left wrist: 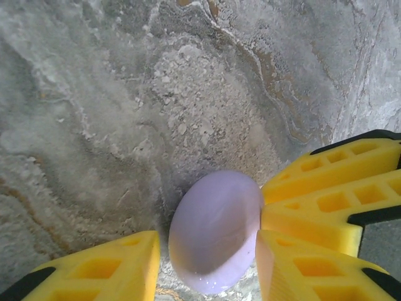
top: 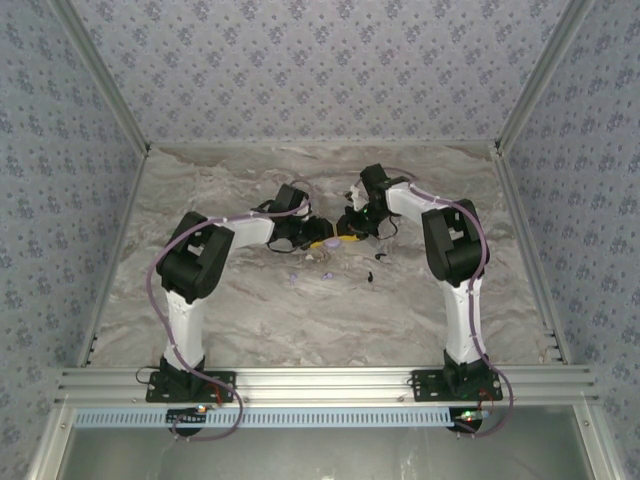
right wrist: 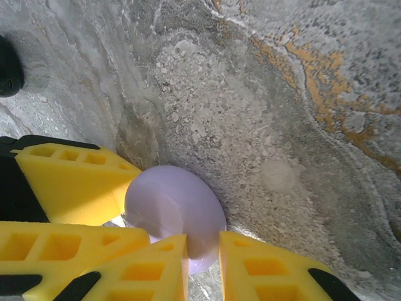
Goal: Insert the wireless bluetooth earbuds into the charging case
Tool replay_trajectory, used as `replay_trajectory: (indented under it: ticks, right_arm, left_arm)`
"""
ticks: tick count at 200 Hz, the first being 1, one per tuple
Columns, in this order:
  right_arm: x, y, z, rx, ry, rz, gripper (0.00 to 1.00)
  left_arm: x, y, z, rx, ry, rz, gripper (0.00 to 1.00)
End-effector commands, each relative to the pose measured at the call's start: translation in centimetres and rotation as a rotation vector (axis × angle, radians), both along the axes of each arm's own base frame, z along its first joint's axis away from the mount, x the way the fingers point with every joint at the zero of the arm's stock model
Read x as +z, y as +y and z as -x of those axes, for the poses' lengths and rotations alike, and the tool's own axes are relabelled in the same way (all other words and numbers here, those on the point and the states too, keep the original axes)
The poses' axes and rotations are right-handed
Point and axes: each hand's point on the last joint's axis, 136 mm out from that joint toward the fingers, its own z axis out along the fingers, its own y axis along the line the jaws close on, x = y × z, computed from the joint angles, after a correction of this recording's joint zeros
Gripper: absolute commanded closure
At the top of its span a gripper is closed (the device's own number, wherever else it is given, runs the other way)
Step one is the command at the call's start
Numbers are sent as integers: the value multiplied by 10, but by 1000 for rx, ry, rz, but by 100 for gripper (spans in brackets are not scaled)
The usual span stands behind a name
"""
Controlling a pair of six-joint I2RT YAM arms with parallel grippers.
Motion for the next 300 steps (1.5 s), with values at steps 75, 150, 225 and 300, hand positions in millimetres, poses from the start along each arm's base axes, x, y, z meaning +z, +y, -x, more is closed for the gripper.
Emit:
replay_trajectory:
  ticks: [75,150,225,300]
  right_arm:
    - [-16,-10,12,-53,82,2,78]
    - [-7,-9,7,-64,69,-43,77]
    - [2,-9,6,-74,63,-81,75]
    - [5,-7,7,-73,70,-111,76]
  left_arm:
    - [-24,-7,13,26,72,35,61]
    - [-21,-7,11,57,69,54,66]
    - [-17,-11,8,72,63,94,69]
    - [-12,-16,7,77,63,137,69]
